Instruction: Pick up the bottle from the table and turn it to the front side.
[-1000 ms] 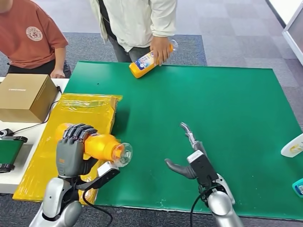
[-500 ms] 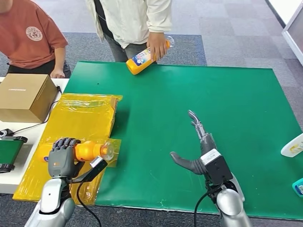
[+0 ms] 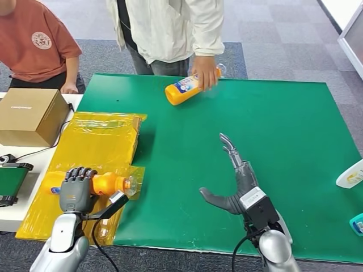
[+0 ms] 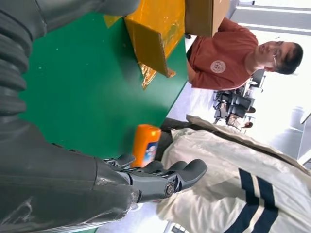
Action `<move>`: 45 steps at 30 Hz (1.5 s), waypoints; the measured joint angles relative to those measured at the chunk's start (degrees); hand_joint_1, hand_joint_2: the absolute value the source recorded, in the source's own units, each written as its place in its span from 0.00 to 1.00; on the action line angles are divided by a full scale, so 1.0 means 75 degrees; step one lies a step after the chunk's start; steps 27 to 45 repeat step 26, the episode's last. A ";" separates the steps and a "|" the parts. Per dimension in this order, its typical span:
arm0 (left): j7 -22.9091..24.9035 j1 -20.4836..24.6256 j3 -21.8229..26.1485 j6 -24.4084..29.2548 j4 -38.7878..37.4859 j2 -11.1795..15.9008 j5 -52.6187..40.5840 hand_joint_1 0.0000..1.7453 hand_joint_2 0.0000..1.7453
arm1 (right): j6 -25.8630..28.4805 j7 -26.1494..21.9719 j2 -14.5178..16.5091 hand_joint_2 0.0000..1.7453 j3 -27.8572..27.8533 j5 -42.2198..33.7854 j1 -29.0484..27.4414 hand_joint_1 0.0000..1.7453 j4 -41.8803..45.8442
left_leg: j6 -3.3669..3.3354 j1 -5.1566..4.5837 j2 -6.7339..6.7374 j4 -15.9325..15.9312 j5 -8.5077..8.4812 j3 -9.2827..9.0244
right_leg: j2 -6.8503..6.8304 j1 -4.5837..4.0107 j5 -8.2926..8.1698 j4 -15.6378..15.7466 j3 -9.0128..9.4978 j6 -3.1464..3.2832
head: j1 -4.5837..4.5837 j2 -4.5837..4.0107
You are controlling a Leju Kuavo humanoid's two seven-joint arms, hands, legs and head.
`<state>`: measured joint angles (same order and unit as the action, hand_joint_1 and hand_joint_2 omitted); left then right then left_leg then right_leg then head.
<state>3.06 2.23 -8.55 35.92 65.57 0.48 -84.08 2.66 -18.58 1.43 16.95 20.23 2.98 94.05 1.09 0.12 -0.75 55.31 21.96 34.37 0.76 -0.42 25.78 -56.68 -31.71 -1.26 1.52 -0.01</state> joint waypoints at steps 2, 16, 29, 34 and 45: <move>-0.0186 0.0079 -0.0004 0.0082 -0.0156 0.0034 -0.0004 0.61 1.00 | 0.0007 -0.0018 -0.0015 1.00 0.0047 -0.0029 0.0030 0.00 -0.0002 | 0.0000 0.0000 0.0000 0.0000 0.0000 0.0000 | 0.0000 0.0000 0.0000 0.0000 0.0000 0.0000 | 0.0000 0.0000; -0.0806 0.0245 -0.0466 -0.0115 -0.0348 0.0099 0.0662 0.00 0.00 | 0.0064 -0.0065 -0.0147 1.00 0.0324 -0.0104 0.0136 0.00 -0.0003 | -0.0001 -0.0001 0.0000 0.0000 0.0001 0.0001 | 0.0000 0.0003 0.0000 0.0000 -0.0002 0.0000 | -0.0001 0.0000; -0.0899 0.0102 -0.0729 -0.0363 -0.0008 0.0099 0.0962 0.00 0.00 | 0.0122 -0.0086 -0.0181 1.00 0.0325 0.0026 0.0073 0.00 0.0053 | -0.0001 0.0000 0.0000 0.0000 0.0001 0.0001 | 0.0000 0.0002 0.0000 0.0000 -0.0002 0.0000 | 0.0000 0.0000; -0.0899 0.0102 -0.0729 -0.0363 -0.0008 0.0099 0.0962 0.00 0.00 | 0.0122 -0.0086 -0.0181 1.00 0.0325 0.0026 0.0073 0.00 0.0053 | -0.0001 0.0000 0.0000 0.0000 0.0001 0.0001 | 0.0000 0.0002 0.0000 0.0000 -0.0002 0.0000 | 0.0000 0.0000; -0.0899 0.0102 -0.0729 -0.0363 -0.0008 0.0099 0.0962 0.00 0.00 | 0.0122 -0.0086 -0.0181 1.00 0.0325 0.0026 0.0073 0.00 0.0053 | -0.0001 0.0000 0.0000 0.0000 0.0001 0.0001 | 0.0000 0.0002 0.0000 0.0000 -0.0002 0.0000 | 0.0000 0.0000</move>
